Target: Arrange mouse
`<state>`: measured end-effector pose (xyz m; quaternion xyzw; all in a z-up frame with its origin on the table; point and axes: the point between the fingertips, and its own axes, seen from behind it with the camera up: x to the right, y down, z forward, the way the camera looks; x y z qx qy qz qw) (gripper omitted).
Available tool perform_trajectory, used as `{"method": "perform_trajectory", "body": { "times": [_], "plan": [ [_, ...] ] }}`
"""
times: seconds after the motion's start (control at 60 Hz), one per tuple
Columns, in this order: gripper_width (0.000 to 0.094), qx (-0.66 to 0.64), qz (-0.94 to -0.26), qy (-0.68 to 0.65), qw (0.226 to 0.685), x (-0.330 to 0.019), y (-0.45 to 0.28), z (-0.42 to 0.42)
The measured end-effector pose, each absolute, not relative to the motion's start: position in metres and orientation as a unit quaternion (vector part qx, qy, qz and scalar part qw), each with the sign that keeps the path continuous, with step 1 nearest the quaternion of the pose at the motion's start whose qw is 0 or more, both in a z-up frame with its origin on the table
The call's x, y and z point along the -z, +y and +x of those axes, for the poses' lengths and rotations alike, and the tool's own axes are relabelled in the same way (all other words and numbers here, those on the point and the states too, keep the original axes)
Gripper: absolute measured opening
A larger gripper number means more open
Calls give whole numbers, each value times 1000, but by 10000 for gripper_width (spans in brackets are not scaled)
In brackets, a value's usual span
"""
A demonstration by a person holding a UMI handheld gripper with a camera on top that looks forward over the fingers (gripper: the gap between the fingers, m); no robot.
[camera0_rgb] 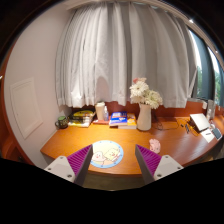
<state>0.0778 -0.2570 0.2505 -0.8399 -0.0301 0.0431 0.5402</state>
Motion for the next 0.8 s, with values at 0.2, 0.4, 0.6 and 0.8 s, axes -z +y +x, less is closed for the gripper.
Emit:
{"method": "perform_trajectory", "body": {
  "times": [0.2,0.4,0.6,0.8],
  "plan": [
    [861,-14,-874,-15,485,-147,-276,118],
    [861,15,-905,37,424,-64,-272,194],
    [852,45,-909,46,411,-29,-213,252],
    [865,54,-912,57,404,-7,-121,289]
  ]
}}
